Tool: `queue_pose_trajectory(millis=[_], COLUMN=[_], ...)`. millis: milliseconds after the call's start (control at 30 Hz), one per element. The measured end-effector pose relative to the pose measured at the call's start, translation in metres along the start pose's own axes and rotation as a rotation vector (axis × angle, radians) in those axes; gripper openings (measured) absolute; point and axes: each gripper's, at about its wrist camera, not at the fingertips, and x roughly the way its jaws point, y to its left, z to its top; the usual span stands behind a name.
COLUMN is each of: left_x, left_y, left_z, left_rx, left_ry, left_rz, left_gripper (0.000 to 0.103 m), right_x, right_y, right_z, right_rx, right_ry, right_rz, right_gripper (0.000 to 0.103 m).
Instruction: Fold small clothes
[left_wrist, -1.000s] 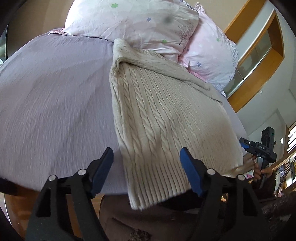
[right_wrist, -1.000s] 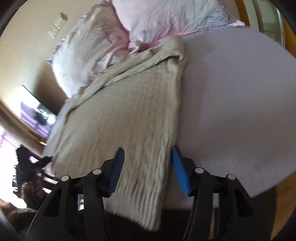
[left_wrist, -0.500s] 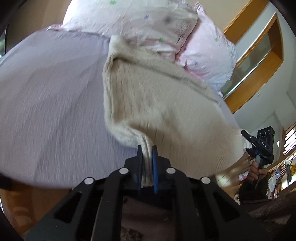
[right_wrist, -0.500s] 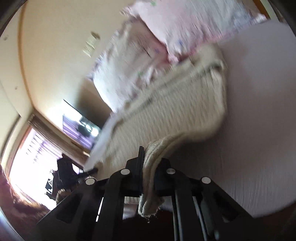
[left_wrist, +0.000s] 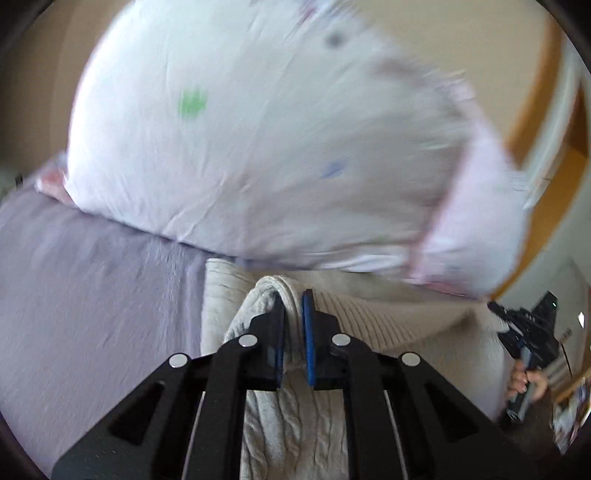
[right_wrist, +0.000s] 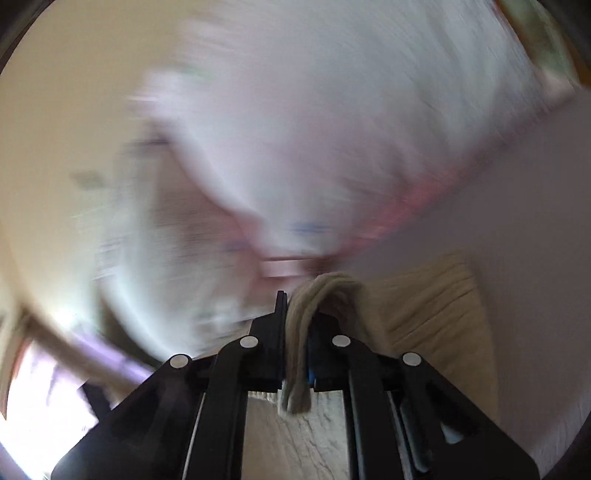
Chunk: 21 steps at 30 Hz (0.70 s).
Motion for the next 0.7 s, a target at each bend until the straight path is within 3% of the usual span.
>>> queue_pose_trajectory(millis=[67, 100, 133, 167, 200, 233, 300, 333, 500, 700], left_x=[0.022, 0.021, 0.015, 0.005, -0.006, -0.013, -0.024, -0.028, -0.040, -0.028], left_y=[0.020, 0.028, 0.034, 0.039, 0.044, 0.047, 0.054, 0.055, 0.054, 0.046], left_z=[0.006, 0.007, 0.006, 0.006, 0.005, 0.003, 0.001, -0.002, -0.027, -0.048], left_rx=[-0.121, -0.168, -0.194, -0.196, -0.198, -0.204, -0.234, -0.241, -0.215, -0.187], left_ry=[0.060, 0.052, 0.028, -0.006, -0.032, -0.041, -0.043, -0.034, 0.032, 0.135], left_rz=[-0.023, -0.059, -0.079, -0.066, -0.056, -0.062, -0.100, -0.114, -0.110, -0.100], left_gripper=[0.010, 0.013, 0.017, 0.022, 0.038, 0.049, 0.051, 0.054, 0.062, 0.069], right_x=[0.030, 0.032, 0.029, 0.024, 0.014, 0.005, -0.005, -0.006, -0.012, -0.025], right_y=[-0.018, -0.023, -0.024, -0.023, -0.019, -0.016, -0.006, 0.000, 0.011, -0.006], right_z=[0.005, 0.005, 0.006, 0.007, 0.008, 0.008, 0.009, 0.008, -0.006, -0.022], right_rx=[0.097, 0.132, 0.151, 0.143, 0.125, 0.111, 0.088, 0.074, -0.003, 0.003], right_ry=[0.076, 0.085, 0.071, 0.047, 0.001, -0.048, -0.059, -0.044, -0.013, -0.040], right_rz=[-0.078, -0.066, -0.019, 0.017, 0.057, 0.104, 0.269, 0.282, 0.207, 0.213], right_gripper=[0.011, 0.023, 0.056, 0.073, 0.097, 0.098, 0.098, 0.098, 0.098, 0.098])
